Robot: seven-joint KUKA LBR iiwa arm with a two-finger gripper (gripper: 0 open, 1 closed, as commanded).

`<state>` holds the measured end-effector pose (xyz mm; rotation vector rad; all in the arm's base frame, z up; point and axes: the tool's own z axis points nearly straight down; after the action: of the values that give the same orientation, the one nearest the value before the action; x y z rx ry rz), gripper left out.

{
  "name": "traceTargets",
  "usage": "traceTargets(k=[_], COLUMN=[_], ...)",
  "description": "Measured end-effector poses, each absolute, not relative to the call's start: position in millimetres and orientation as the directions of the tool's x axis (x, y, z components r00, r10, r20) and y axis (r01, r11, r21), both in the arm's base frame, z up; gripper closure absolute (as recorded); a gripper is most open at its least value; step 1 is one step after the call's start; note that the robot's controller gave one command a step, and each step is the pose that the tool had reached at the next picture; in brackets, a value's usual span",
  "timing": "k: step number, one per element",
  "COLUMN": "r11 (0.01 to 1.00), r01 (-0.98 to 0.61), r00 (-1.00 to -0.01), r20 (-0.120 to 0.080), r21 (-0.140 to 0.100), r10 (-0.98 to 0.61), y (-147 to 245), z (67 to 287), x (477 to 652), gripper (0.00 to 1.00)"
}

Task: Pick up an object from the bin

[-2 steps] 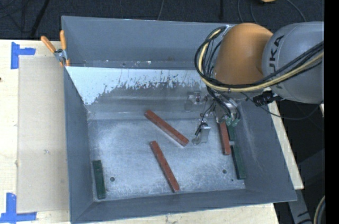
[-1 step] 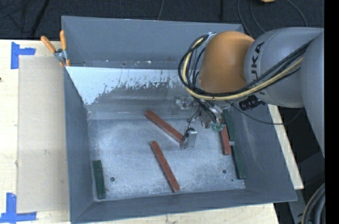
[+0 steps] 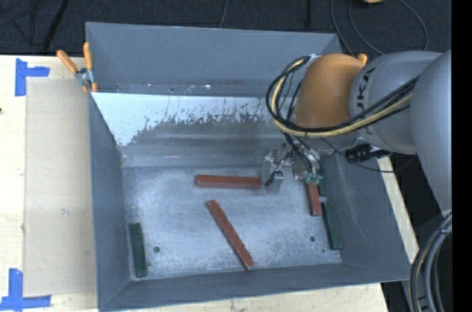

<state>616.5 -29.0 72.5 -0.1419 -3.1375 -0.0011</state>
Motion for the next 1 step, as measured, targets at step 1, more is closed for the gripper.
traceTargets(k=[1], r11=[0.996], r01=[0.089], r00=[-0.996], r20=[-0.003], r21=[0.000], r10=[0.089], y=[-28.8], z=[71.0], x=[616.6], gripper=[0.00])
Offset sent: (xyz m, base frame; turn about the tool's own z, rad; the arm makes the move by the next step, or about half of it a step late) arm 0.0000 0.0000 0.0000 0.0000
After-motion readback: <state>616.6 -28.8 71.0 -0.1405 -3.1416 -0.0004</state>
